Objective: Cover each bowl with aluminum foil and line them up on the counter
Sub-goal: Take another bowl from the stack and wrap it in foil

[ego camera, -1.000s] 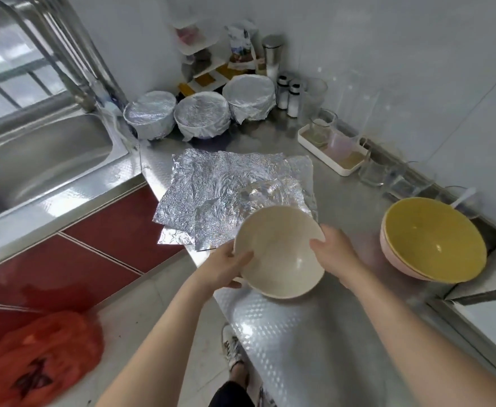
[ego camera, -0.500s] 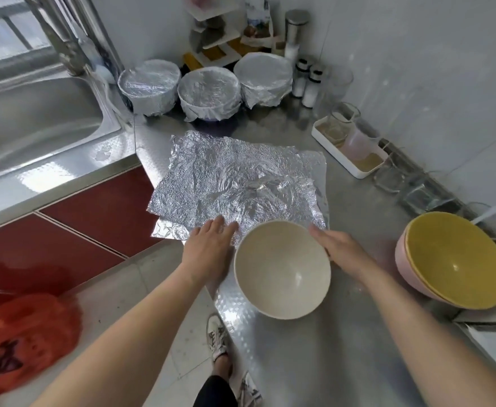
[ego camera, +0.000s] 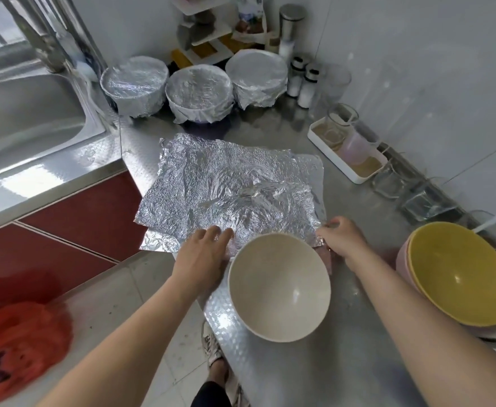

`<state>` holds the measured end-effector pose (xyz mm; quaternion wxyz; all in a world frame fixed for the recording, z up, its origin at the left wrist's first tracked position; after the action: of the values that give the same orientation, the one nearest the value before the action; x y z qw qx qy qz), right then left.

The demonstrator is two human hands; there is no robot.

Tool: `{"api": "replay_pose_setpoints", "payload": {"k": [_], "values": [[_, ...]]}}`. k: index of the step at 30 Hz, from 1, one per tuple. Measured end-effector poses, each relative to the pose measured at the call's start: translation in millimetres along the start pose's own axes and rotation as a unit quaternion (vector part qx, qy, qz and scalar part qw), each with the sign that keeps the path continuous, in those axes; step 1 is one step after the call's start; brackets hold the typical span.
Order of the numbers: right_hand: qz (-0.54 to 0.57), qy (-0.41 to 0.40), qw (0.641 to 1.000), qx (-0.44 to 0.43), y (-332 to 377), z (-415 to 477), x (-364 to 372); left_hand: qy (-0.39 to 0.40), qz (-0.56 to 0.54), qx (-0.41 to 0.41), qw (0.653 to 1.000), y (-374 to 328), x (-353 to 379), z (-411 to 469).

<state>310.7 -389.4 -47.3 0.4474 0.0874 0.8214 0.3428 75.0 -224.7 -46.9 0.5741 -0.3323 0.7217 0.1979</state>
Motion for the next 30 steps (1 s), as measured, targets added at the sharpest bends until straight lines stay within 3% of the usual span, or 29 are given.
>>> {"api": "replay_pose_setpoints", "payload": {"k": [5,10,12,17,24,28,30], "values": [[-0.155,0.018,0.974,-0.161,28.7,-3.3,-5.6,-0.033,-0.035,0.035,0.998,4.3,-2.0,-8.3],[-0.32,0.122,0.877,-0.337,45.3,-22.3,17.3,-0.077,-0.091,0.004,0.993,18.3,-5.6,-12.4],[-0.346,0.171,0.855,-0.347,35.1,-23.5,25.4,-0.083,-0.097,-0.008,0.992,25.6,-6.0,-13.6],[-0.361,0.188,0.841,-0.356,28.2,-20.3,26.6,-0.08,-0.126,-0.052,0.987,41.8,-7.7,-7.8],[-0.294,0.201,0.891,-0.28,40.6,3.4,14.3,-0.106,-0.203,-0.059,0.972,41.7,-57.3,10.2],[-0.35,0.246,0.851,-0.304,45.6,-1.8,21.0,0.032,-0.15,-0.038,0.987,41.1,-40.8,13.9],[-0.367,0.241,0.842,-0.313,41.6,-5.7,20.4,0.04,-0.143,-0.036,0.988,40.3,-21.4,6.5]]}}
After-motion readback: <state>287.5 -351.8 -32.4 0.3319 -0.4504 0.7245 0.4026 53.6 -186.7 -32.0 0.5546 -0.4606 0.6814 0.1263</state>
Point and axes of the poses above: each hand's wrist, its own z-axis towards the middle knuckle, its own x-axis out of the palm, y = z × x, the point moved 6 cm from there along z, towards the middle knuckle, and after that the axes turned 12 degrees about -x, right-handed, at the moved point
